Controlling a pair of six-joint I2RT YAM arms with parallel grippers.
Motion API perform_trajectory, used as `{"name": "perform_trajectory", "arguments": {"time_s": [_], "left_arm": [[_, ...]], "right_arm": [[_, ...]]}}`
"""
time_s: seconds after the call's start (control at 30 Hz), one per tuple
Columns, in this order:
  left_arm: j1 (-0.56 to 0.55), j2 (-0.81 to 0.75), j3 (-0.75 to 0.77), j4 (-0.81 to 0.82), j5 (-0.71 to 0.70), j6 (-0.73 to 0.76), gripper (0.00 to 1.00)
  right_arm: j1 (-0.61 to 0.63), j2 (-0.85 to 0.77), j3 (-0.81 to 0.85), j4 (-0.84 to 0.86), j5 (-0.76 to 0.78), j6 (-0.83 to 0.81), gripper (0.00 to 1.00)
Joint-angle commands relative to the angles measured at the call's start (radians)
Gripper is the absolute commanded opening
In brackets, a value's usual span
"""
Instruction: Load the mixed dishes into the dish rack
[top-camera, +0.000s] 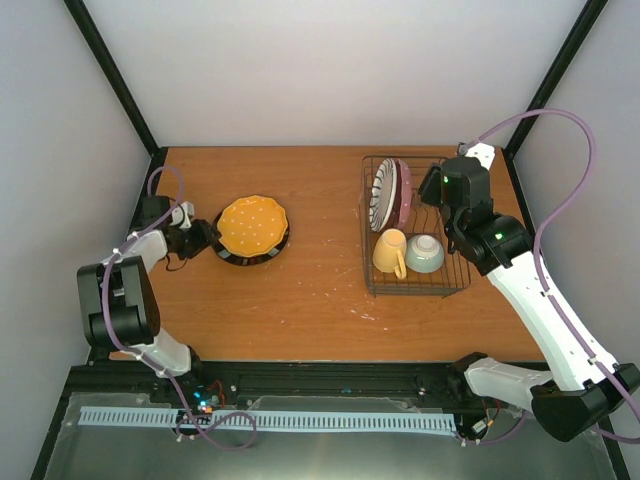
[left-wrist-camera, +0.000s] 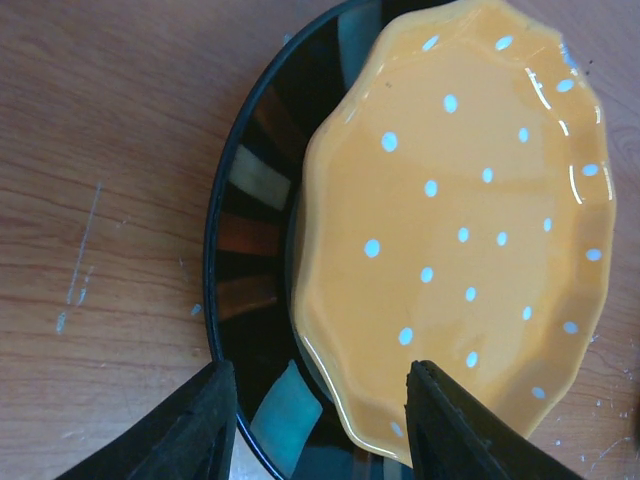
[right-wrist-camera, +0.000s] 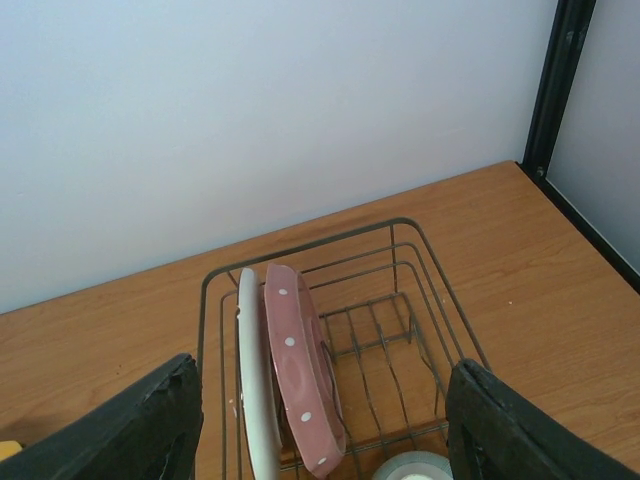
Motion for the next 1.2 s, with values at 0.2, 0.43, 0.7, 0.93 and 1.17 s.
{"name": "perform_trajectory", "arguments": {"time_s": [0.2, 0.43, 0.7, 0.93, 1.17], "left_arm": [[-0.008, 0.106, 0.042, 0.062, 0.058, 0.008, 0.44], [-0.025, 0.145, 0.059, 0.080, 0.071, -0.004, 0.43], [-0.030, 0.043, 0.070, 0.048, -0.056, -0.018, 0.40], [-0.032, 0.002, 0.096, 0.026, -0.075, -0.013, 0.40], [-0.043, 0.041, 0.074, 0.052, -0.057, -0.019, 0.38]], "right_arm": [[-0.001, -0.011, 0.012, -0.010, -0.008, -0.016, 0.66], [-0.001, -0.011, 0.011, -0.006, -0.007, -0.023, 0.66], [-0.001, -0.009, 0.008, -0.004, -0.006, -0.026, 0.65], [-0.001, -0.005, 0.008, -0.001, -0.015, -0.023, 0.65], [-0.001, -0.010, 0.014, -0.005, -0.006, -0.030, 0.65]]}}
